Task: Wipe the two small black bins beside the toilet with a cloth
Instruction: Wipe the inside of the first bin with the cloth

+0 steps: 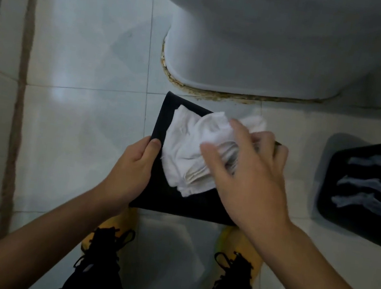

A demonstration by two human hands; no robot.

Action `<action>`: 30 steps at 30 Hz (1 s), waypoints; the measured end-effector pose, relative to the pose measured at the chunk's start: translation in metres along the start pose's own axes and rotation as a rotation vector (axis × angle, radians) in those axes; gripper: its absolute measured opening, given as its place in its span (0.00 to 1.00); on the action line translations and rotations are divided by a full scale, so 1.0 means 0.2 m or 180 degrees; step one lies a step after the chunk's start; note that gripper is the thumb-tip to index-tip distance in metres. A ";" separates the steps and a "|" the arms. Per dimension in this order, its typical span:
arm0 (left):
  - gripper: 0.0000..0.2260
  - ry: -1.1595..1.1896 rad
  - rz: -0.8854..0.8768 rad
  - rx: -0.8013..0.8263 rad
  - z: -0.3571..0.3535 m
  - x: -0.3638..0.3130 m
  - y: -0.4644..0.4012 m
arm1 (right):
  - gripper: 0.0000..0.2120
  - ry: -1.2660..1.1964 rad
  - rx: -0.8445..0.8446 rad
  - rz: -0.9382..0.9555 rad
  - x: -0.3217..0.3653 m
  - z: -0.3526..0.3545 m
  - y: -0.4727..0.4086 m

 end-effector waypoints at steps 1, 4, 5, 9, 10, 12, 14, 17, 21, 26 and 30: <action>0.18 -0.0024 -0.0012 0.0012 0.00 0.00 0.00 | 0.41 0.0471 0.0018 0.0261 -0.01 0.02 0.01; 0.19 -0.0030 -0.0073 -0.0001 0.00 -0.01 0.00 | 0.48 0.1458 -0.0077 0.1103 -0.02 0.04 -0.02; 0.19 -0.0006 -0.0076 -0.0001 0.00 -0.01 -0.01 | 0.49 0.1492 0.0013 0.1404 -0.01 0.02 -0.05; 0.18 0.0089 0.0046 -0.0002 -0.01 0.00 -0.02 | 0.48 0.1655 0.0135 0.2416 0.14 -0.14 -0.13; 0.18 0.0084 0.0061 -0.0022 -0.01 0.00 -0.02 | 0.45 0.1717 0.0042 0.2530 0.16 -0.15 -0.13; 0.18 0.0070 0.0011 -0.0070 -0.01 0.00 -0.01 | 0.40 0.1663 -0.0215 0.2600 0.21 -0.15 -0.12; 0.18 0.0056 -0.0065 -0.0107 -0.01 0.00 -0.01 | 0.34 0.1484 -0.0540 0.2596 0.24 -0.12 -0.10; 0.17 0.0006 -0.0148 -0.0128 -0.01 -0.01 -0.01 | 0.31 0.1409 -0.0861 0.2412 0.29 -0.11 -0.12; 0.17 -0.0062 -0.0272 -0.0178 0.01 -0.02 -0.02 | 0.28 0.1095 -0.1022 0.1464 0.26 -0.07 -0.22; 0.17 -0.0081 -0.0303 -0.0158 0.00 -0.01 0.00 | 0.24 0.0768 -0.0648 0.0230 0.05 -0.06 -0.42; 0.15 -0.0020 -0.0258 -0.0172 -0.02 0.01 0.02 | 0.25 0.0340 -0.0492 -0.0507 -0.30 -0.03 -0.44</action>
Point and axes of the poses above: each hand's wrist, its own y-axis away from the middle knuckle, its own z-axis out of the back of the hand, x = y × z, the point moved 9 cm from there along -y, towards the middle knuckle, and after that the axes turned 14 degrees about y, right-handed, at the moved point
